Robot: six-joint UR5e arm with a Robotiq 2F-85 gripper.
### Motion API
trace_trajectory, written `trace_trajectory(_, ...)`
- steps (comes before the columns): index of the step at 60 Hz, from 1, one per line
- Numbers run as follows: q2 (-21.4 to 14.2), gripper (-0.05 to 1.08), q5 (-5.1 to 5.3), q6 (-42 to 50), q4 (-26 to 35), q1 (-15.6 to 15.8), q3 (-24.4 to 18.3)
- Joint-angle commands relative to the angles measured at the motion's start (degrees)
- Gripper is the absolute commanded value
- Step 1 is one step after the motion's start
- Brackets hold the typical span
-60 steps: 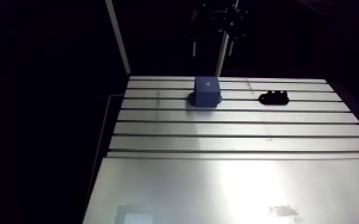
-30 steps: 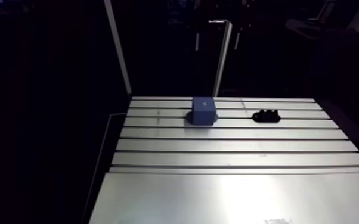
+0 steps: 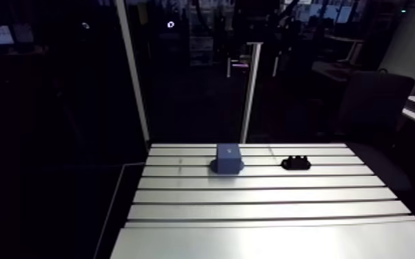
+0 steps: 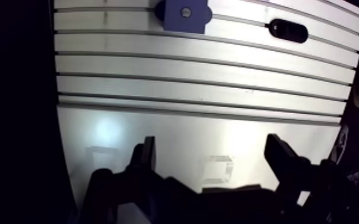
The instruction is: Pick up the M10 bolt and insert it into the hex recess until seated.
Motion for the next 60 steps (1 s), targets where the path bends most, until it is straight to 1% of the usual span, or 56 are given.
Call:
trace_trajectory(1,-2.25,0.01,0.12,0.05,0.36,-2.29,0.42)
trace_trajectory(10,-2.17,0.01,0.41,0.24,0.43,-4.18,0.03)
trace_trajectory(24,-1.74,0.01,0.58,0.33,0.44,-4.12,-0.92)
trace_trajectory(43,-1.47,0.01,0.92,0.83,0.44,-3.68,-0.52)
trace_trajectory(60,-1.38,0.01,0.86,0.86,0.18,-3.75,-0.39)
